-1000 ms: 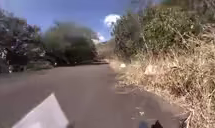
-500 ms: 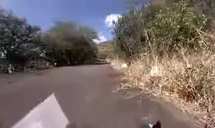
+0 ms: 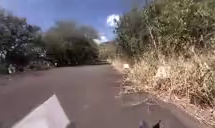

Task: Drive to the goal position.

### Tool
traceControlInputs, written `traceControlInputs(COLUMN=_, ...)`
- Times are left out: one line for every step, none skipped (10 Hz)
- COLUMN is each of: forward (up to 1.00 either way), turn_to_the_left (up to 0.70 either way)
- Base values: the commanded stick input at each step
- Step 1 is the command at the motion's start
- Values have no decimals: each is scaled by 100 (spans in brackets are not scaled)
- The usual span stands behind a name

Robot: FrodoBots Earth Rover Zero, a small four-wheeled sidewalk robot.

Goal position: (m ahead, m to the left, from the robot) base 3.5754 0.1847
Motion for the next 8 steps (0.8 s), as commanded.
traceControlInputs(forward=50, turn_to_the_left=0)
traceControlInputs(forward=50, turn_to_the_left=0)
traceControlInputs(forward=50, turn_to_the_left=0)
traceControlInputs(forward=50, turn_to_the_left=0)
traceControlInputs(forward=50, turn_to_the_left=0)
traceControlInputs(forward=50, turn_to_the_left=0)
traceControlInputs(forward=50, turn_to_the_left=0)
traceControlInputs(forward=50, turn_to_the_left=0)
